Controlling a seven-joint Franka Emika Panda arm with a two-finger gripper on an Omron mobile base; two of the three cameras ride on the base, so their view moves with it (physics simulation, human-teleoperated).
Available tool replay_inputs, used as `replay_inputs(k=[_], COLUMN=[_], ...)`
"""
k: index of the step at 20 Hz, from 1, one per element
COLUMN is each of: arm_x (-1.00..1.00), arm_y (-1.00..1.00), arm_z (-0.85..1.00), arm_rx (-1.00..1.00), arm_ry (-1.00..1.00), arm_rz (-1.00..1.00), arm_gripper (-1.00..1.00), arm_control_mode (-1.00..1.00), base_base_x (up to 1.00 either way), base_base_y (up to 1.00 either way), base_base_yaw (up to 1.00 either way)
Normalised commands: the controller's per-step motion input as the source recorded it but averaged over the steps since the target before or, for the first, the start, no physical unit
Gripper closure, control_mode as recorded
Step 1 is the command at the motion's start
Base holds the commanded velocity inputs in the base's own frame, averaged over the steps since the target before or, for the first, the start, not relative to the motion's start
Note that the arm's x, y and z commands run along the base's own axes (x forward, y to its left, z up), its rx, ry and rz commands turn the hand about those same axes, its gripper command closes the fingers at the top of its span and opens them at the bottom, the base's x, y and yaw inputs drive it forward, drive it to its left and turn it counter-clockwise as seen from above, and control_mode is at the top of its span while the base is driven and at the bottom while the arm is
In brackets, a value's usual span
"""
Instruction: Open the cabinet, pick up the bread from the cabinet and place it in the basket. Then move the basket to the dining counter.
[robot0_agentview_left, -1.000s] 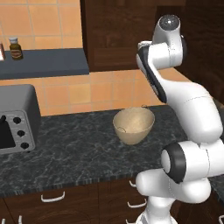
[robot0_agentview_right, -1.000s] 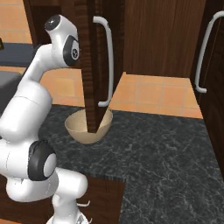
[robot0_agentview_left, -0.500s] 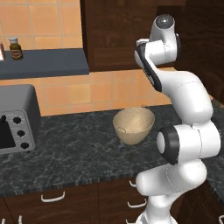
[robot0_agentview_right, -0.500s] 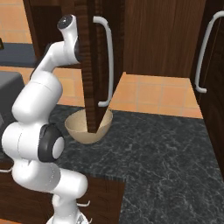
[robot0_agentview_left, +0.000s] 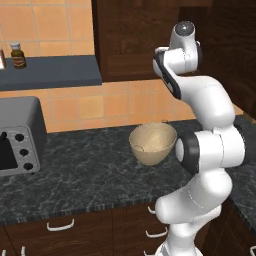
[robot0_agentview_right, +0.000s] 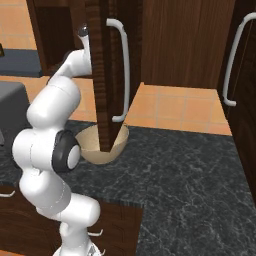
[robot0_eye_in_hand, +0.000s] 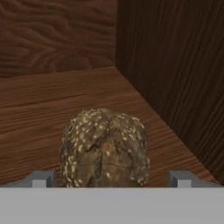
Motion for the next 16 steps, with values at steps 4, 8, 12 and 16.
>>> replay_inputs(k=[4, 8, 12, 16], arm_x=[0.23, 0.27, 0.28, 0.38], arm_y=[-0.13, -0.09, -0.04, -0.02], arm_z=[-0.16, -0.04, 0.06, 0.04], arm_rx=[0.0, 0.0, 0.0, 0.0], arm_ry=[0.0, 0.0, -0.03, -0.05], arm_rz=[0.0, 0.0, 0.0, 0.0], arm_gripper=[-1.0, -1.0, -1.0, -1.0], arm_control_mode=[-1.0, -1.0, -1.0, -1.0], base_base_x=[0.0, 0.0, 0.0, 0.0], base_base_y=[0.0, 0.0, 0.0, 0.0], base_base_yaw=[0.0, 0.0, 0.0, 0.0])
